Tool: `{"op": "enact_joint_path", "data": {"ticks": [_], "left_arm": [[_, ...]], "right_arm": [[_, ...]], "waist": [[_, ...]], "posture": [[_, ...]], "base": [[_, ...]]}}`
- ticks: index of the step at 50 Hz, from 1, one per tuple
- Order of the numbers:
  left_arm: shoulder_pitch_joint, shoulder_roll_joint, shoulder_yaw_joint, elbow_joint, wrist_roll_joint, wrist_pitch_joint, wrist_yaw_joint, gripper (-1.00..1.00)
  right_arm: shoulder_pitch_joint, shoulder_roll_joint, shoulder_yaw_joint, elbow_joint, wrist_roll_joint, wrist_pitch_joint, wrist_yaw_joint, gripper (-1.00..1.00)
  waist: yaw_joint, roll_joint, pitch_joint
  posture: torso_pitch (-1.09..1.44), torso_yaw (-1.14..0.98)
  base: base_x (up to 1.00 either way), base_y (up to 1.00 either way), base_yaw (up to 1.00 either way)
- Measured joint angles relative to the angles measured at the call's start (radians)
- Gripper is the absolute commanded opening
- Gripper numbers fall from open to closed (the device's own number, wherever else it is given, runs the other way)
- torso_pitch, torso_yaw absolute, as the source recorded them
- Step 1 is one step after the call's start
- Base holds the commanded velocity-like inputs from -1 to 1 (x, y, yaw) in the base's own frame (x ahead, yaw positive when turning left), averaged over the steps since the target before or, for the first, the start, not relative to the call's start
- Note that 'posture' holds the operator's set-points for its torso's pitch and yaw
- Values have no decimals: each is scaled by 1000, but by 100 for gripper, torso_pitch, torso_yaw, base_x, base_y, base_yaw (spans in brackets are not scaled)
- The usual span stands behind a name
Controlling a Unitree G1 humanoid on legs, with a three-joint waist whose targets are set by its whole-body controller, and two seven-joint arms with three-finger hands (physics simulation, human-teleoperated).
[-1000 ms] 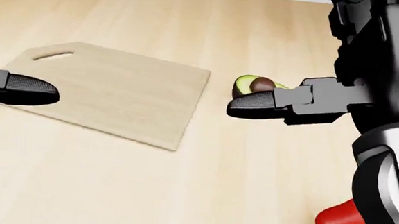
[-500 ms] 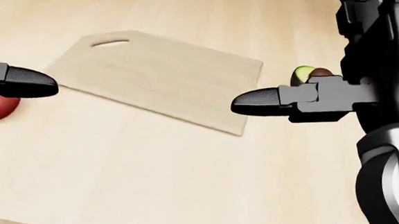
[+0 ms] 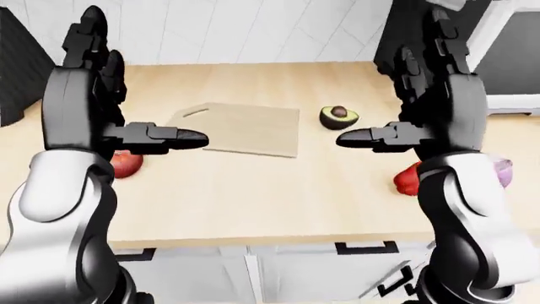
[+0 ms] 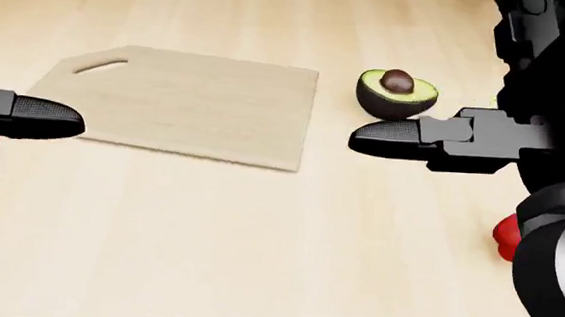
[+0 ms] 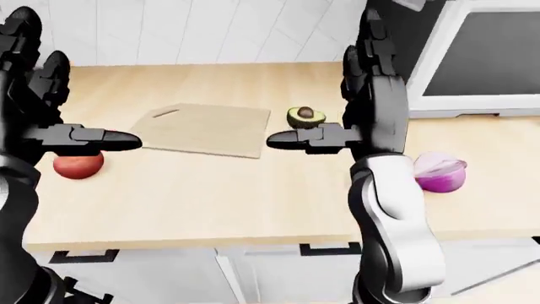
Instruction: Place the avocado, onion, tomato and bell pepper on the cutting board.
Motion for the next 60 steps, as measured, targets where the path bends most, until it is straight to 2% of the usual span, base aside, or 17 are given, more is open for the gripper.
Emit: {"op": "enact_joint_path", "data": {"ticks": [1, 2, 6, 10, 12, 14, 15, 17, 20, 22, 26, 30, 39, 45, 60], "left_arm": [[-6, -4, -13, 7, -4, -2, -3, 100], [-11, -3, -25, 12, -9, -4, -7, 100], [-7, 1, -16, 7, -13, -10, -13, 100], [5, 1, -1, 17, 4, -6, -4, 100], [10, -8, -6, 23, 10, -3, -1, 100], [11, -11, -20, 12, 7, -7, -5, 100], [5, -9, -23, 4, 4, -14, -9, 100], [1, -4, -19, -3, 3, -28, -14, 100], [28, -9, -5, 2, 13, -29, -12, 100], [45, -10, -3, 24, 25, -23, -5, 100], [87, 30, -35, 76, 88, -18, -7, 100], [123, 35, -57, 78, 197, -9, -57, 100], [152, 27, -40, 90, 387, -17, -173, 100], [180, 17, -4, 125, 478, -36, -221, 100], [332, -28, 79, 187, 551, -172, -246, 100]], "right_arm": [[4, -5, -12, -11, -1, -3, -6, 100], [4, -16, -14, -18, -11, -5, -13, 100], [-10, -7, 21, 1, -42, -15, -7, 100], [3, -10, 66, 25, -71, -5, 33, 100], [7, -5, 68, 26, -89, -2, 55, 100], [15, 14, 42, 20, -100, -11, 63, 100], [12, 17, 28, 16, -104, -16, 61, 100], [0, 14, 17, 11, -108, -25, 55, 100], [17, 22, 30, 3, -102, -31, 55, 100], [16, 22, 38, 13, -95, -26, 58, 100], [14, 21, 37, 14, -89, -24, 58, 100], [13, 20, 33, 11, -91, -33, 52, 100], [9, 17, 33, 11, -88, -28, 54, 100], [3, 14, 32, 12, -89, -20, 56, 100], [23, 19, 37, -23, -96, -1, 60, 100]], "waist": [[-1, 12, -2], [2, 15, -5], [11, -20, -14], [16, -57, -7], [9, -53, 1], [13, -68, 3], [14, -63, -3], [12, -32, -15], [17, -42, -3], [18, -46, -5], [19, -47, -8], [18, -44, -11], [19, -42, -13], [18, -41, -13], [20, -43, -16]], "posture": [[0, 0], [0, 0], [0, 0], [0, 0], [0, 0], [0, 0], [0, 0], [0, 0], [0, 0], [0, 0], [0, 0], [0, 0], [0, 0], [0, 0], [0, 0]], "base": [[0, 0, 0], [0, 0, 0], [0, 0, 0], [5, 13, 0], [13, 62, 0], [0, 0, 0], [0, 0, 0], [0, 0, 0], [0, 0, 0], [0, 0, 0], [0, 0, 0], [0, 0, 0], [0, 0, 0], [0, 0, 0], [0, 0, 0]]}}
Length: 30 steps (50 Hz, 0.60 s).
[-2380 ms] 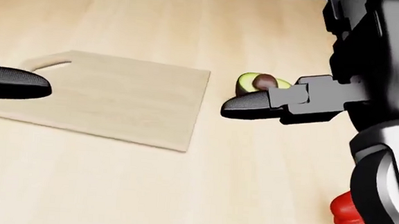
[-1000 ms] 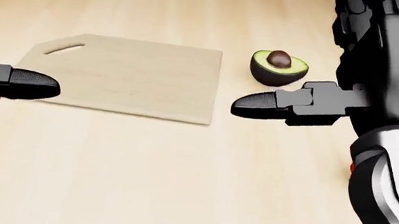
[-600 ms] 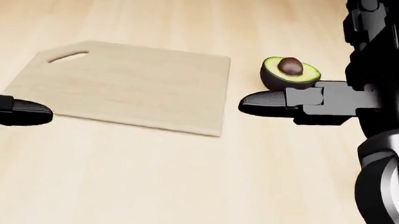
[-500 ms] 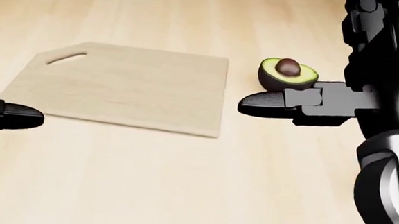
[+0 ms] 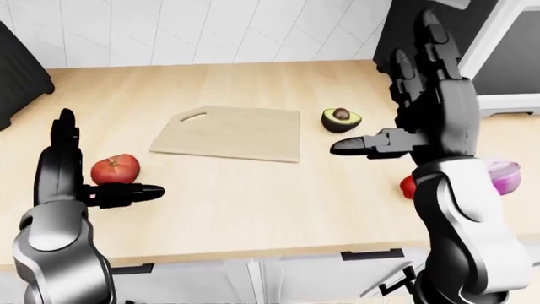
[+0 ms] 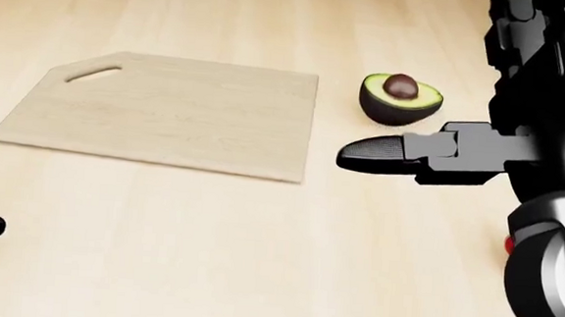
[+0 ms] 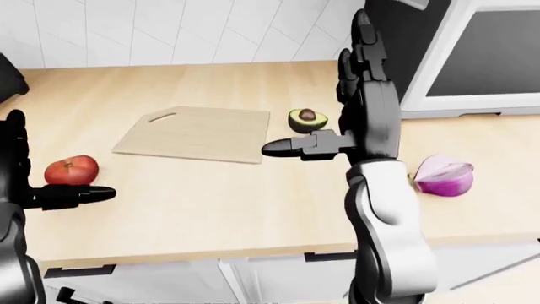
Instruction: Place the avocado, onion, tomato and bell pepper on the cutting board.
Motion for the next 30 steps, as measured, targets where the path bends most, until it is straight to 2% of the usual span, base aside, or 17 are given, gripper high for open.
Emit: {"op": "enact_joint_path", "data": {"ticks": [6, 14, 15, 18, 19, 20, 24, 25, 26, 30], "left_arm": [[37, -20, 21, 49, -3, -53, 25, 100], [41, -13, 36, 121, -23, -115, 57, 98], [40, -10, 38, 128, -26, -121, 61, 82], [46, -7, 45, 140, -38, -142, 70, 80], [48, -5, 48, 144, -42, -148, 72, 76], [51, -4, 52, 146, -46, -155, 73, 61], [59, -2, 60, 161, -52, -177, 85, 54], [60, -4, 61, 164, -53, -182, 88, 33], [61, -4, 61, 167, -55, -186, 91, 29], [68, -6, 59, 174, -59, -199, 96, 25]], "right_arm": [[-4, -1, -3, -3, -3, 2, 2, 100], [-20, -2, 1, 15, -6, 2, 5, 100], [-20, -2, 2, 13, -6, 2, 5, 100], [-17, -2, 2, 7, -7, 3, 7, 100], [-17, -2, 2, 5, -7, 4, 7, 100], [-15, -2, 1, 4, -8, 4, 8, 100], [-8, 0, 2, 5, -12, 1, 10, 100], [-7, 0, 2, 6, -13, 0, 10, 100], [-6, 0, 2, 7, -14, 0, 11, 100], [3, 3, 3, 1, -16, -1, 15, 100]], "waist": [[1, 1, -3], [1, 2, -5], [0, 2, -5], [0, 5, -8], [0, 6, -9], [0, 8, -9], [0, 12, -11], [0, 13, -12], [0, 14, -12], [0, 17, -12]], "posture": [[0, 0], [0, 0], [0, 0], [0, 0], [0, 0], [0, 0], [0, 0], [0, 0], [0, 0], [0, 0]], "base": [[0, 0, 0], [0, 0, 0], [0, 0, 0], [0, 0, 0], [0, 0, 0], [0, 0, 0], [0, 0, 0], [0, 0, 0], [0, 0, 0], [0, 0, 0]]}}
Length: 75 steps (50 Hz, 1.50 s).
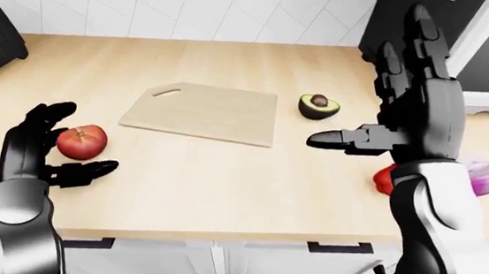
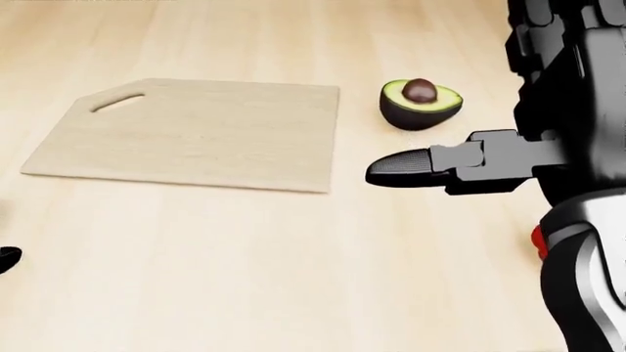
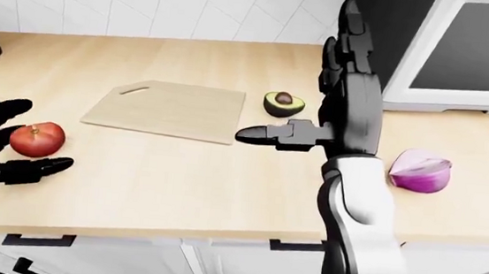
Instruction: Place the avocado, onion, tomato and bell pepper on the cutting board.
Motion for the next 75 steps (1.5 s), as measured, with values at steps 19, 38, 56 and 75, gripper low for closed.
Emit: {"op": "enact_joint_path", "data": {"ticks": [19, 38, 56, 75], "left_arm": [[9, 8, 12, 4, 43, -27, 20, -39], [-86, 61, -50, -48, 122, 122, -110, -69], [-611, 107, -240, 372, 161, 79, -102, -75], [-1049, -22, -338, 1405, 7, -458, 233, -81]], "right_arm": [[-1, 0, 0, -18, -8, 14, 9, 100], [8, 1, -3, -30, -8, 20, 11, 100], [30, -7, -22, -71, 6, 25, 6, 100], [20, -10, -17, -86, 5, 53, 7, 100]], "waist": [[-3, 0, -3], [-1, -13, 8], [3, -23, 12], [4, -40, 9]], "posture": [[0, 0], [0, 0], [0, 0], [0, 0]], "base": [[0, 0, 0], [0, 0, 0], [0, 0, 0], [0, 0, 0]]}}
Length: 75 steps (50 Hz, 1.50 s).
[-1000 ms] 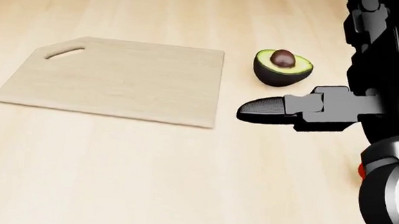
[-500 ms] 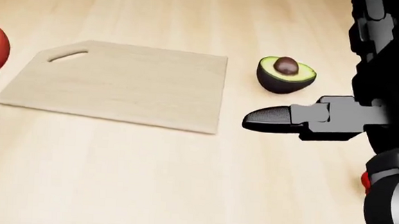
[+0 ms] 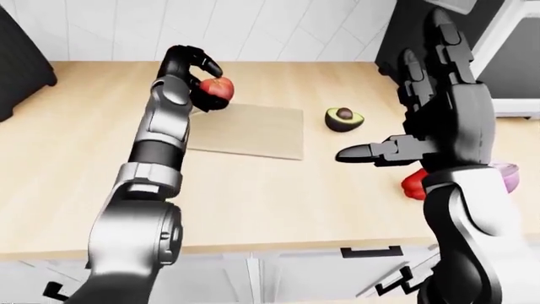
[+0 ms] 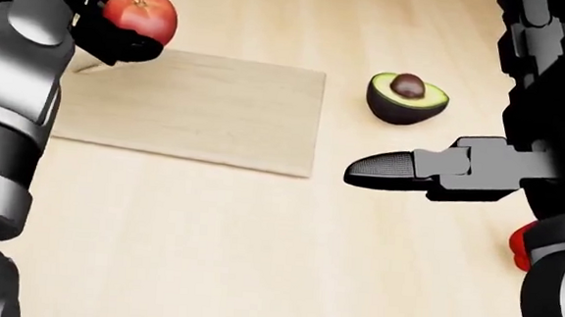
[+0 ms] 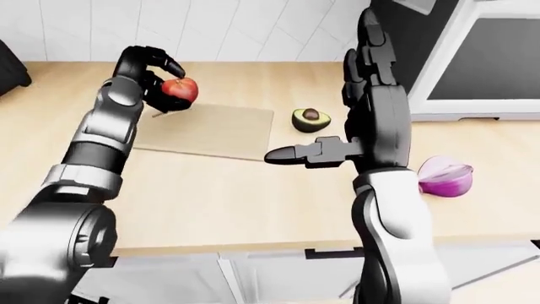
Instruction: Place the avocado, onion, tomato and bell pepper on the cutting board.
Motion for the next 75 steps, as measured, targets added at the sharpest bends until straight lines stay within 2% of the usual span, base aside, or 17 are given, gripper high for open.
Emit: {"op": "enact_joint_path", "data": {"ticks": [4, 8, 12, 20, 22, 23, 26, 29, 31, 45, 49, 55, 58, 62, 66, 70, 75], "left_arm": [[-71, -16, -9, 171, 0, -81, 70, -81], [-90, -18, -12, 228, 8, -119, 133, -80], [-82, -17, -20, 243, 23, -129, 154, -77], [-47, -5, -19, 244, 48, -113, 170, -69], [-38, -3, -21, 239, 54, -109, 165, -38], [-34, -3, -19, 238, 56, -107, 163, -30], [-22, -1, -16, 235, 58, -100, 159, 56], [-18, 0, -15, 232, 57, -92, 154, 89], [-17, 0, -15, 229, 57, -91, 153, 100], [10, -3, -13, 226, 53, -91, 155, 100], [35, 16, 6, 62, 31, -23, 102, 100], [67, 62, 22, -441, 1, 231, -87, 100], [74, 92, 22, -639, 21, 347, -196, 100], [111, 120, 46, -847, 33, 480, -324, 100], [171, 141, 53, -1026, 54, 614, -420, 100], [245, 153, 53, -1224, 83, 745, -517, 100], [384, 154, 86, -1452, 108, 848, -601, 100]], "right_arm": [[2, 0, -2, -5, 1, -3, 0, 100], [13, -3, -10, -21, 7, 5, 3, 100], [21, -7, -25, -43, 13, 19, 2, 100], [15, -10, -16, -46, 14, 29, -5, 100], [12, -11, -19, -50, 17, 36, -3, 100], [9, -12, -20, -51, 17, 39, -3, 100], [4, -13, -20, -51, 18, 40, -3, 100], [0, -14, -16, -45, 17, 39, -5, 100], [0, -13, -14, -46, 17, 41, -5, 100], [10, -14, -8, -36, 7, 27, 0, 100], [-11, -31, -1, -30, -9, 48, 10, 100], [-82, -72, 12, 0, -54, 126, 36, 100], [-182, -114, 27, 58, -88, 198, 62, 100], [-334, -200, 71, 165, -152, 288, 137, 100], [-472, -278, 147, 315, -249, 352, 259, 100], [-586, -285, 190, 540, -375, 290, 394, 100], [-643, -239, 193, 810, -559, 112, 552, 100]], "waist": [[-3, -2, -3], [-4, 0, -5], [-5, 2, -7], [-6, 3, -6], [-5, 3, -6], [-6, 3, -6], [-6, 3, -7], [-5, 3, -7], [-5, 3, -7], [-6, 4, -8], [-8, 4, -1], [-11, 7, 6], [-12, 15, 5], [-10, 22, 7], [-11, 20, 17], [-14, 17, 25], [-15, 25, 28]], "posture": [[0, 0], [0, 0], [0, 0], [0, 0], [0, 0], [0, 0], [0, 0], [0, 0], [0, 0], [0, 0], [0, 0], [0, 0], [0, 0], [0, 0], [0, 0], [0, 0], [0, 0]], "base": [[0, 0, 0], [0, 0, 0], [0, 0, 0], [0, 0, 0], [0, 0, 0], [0, 0, 0], [0, 0, 0], [0, 0, 0], [0, 0, 0], [0, 0, 0], [0, 0, 0], [0, 0, 0], [0, 0, 0], [0, 0, 0], [0, 0, 0], [0, 0, 0], [0, 0, 0]]}}
